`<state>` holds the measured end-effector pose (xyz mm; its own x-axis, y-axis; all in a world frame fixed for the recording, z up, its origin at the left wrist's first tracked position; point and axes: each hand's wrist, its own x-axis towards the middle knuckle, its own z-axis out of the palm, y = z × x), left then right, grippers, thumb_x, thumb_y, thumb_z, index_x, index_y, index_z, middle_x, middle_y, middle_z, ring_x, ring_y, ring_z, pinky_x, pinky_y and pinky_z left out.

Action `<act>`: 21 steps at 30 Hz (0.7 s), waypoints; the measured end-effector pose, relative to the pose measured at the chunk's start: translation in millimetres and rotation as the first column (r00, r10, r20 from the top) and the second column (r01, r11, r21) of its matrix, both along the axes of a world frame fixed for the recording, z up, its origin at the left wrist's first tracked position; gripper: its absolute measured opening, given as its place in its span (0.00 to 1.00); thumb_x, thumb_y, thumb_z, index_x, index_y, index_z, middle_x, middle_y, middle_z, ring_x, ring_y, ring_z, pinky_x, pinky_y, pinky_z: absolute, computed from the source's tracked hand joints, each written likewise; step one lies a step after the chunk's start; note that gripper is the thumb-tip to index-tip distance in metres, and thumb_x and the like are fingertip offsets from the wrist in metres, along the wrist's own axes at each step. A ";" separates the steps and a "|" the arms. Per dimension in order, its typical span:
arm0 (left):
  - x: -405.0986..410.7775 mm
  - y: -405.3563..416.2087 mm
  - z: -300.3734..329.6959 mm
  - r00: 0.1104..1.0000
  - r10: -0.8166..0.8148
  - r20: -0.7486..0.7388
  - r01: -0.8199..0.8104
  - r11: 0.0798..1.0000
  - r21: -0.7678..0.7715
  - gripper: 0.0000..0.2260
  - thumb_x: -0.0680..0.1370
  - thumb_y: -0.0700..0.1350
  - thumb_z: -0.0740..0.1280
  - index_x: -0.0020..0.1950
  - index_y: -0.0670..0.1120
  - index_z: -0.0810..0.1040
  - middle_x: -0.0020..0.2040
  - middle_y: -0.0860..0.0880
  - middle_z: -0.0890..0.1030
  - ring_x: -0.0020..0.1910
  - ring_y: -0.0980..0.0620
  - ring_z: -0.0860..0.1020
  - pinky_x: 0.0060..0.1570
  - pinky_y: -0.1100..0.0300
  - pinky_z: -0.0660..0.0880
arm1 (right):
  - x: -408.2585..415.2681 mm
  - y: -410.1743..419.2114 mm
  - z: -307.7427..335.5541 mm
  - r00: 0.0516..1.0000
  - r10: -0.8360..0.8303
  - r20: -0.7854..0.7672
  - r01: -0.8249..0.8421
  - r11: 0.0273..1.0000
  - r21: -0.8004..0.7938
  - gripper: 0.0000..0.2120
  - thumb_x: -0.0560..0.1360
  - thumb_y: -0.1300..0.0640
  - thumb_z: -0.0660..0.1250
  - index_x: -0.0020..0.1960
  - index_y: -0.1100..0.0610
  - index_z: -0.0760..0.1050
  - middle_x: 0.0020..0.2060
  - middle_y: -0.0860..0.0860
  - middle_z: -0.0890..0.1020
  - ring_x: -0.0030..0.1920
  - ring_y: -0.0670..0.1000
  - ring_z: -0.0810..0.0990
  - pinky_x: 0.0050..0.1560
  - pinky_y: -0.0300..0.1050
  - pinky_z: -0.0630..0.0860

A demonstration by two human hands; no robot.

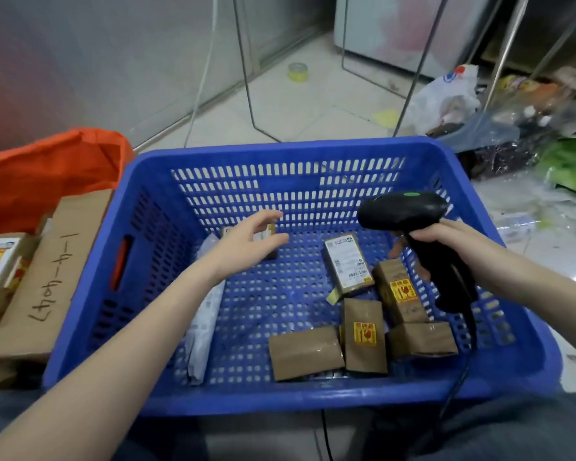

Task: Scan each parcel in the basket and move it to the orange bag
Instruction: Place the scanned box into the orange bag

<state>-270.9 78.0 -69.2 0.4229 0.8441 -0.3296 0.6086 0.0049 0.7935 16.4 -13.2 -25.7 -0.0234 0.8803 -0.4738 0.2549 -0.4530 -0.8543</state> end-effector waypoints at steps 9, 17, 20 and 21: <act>19.2 17.1 -78.6 0.983 -0.126 -0.136 0.110 0.986 -0.123 0.25 0.79 0.52 0.65 0.74 0.50 0.63 0.73 0.53 0.66 0.72 0.53 0.65 0.64 0.62 0.63 | 5.1 20.7 -68.2 0.997 0.022 -0.076 -0.035 0.983 -0.180 0.19 0.79 0.49 0.58 0.52 0.65 0.76 0.33 0.59 0.78 0.28 0.52 0.71 0.32 0.46 0.69; 23.1 -19.1 -165.3 0.751 -0.589 -0.297 0.437 0.782 -0.445 0.33 0.79 0.52 0.66 0.78 0.48 0.53 0.78 0.49 0.58 0.74 0.49 0.61 0.70 0.56 0.63 | -10.9 22.9 -130.4 0.994 0.097 -0.045 -0.107 0.937 -0.331 0.19 0.79 0.50 0.58 0.47 0.65 0.77 0.24 0.50 0.76 0.25 0.51 0.72 0.32 0.45 0.70; 27.6 -34.0 -196.8 0.666 -0.675 -0.318 0.490 0.717 -0.496 0.37 0.78 0.54 0.66 0.79 0.49 0.48 0.78 0.47 0.56 0.75 0.46 0.60 0.70 0.51 0.64 | -16.9 21.6 -148.3 0.994 0.103 -0.022 -0.103 0.919 -0.380 0.16 0.80 0.52 0.58 0.46 0.63 0.76 0.21 0.48 0.76 0.22 0.48 0.72 0.29 0.43 0.70; 28.7 -37.1 -205.2 0.645 -0.690 -0.328 0.504 0.707 -0.496 0.38 0.78 0.56 0.66 0.79 0.49 0.47 0.78 0.47 0.56 0.75 0.46 0.61 0.69 0.50 0.65 | -18.2 22.0 -152.8 0.995 0.100 -0.017 -0.099 0.916 -0.388 0.15 0.80 0.52 0.58 0.46 0.63 0.76 0.21 0.48 0.77 0.22 0.48 0.72 0.28 0.42 0.70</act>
<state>-242.1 40.9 -274.5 0.5089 0.2539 -0.8225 0.8507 -0.2939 0.4357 -1.8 8.8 -178.5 -0.0996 0.6205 -0.7778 0.3180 -0.7209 -0.6158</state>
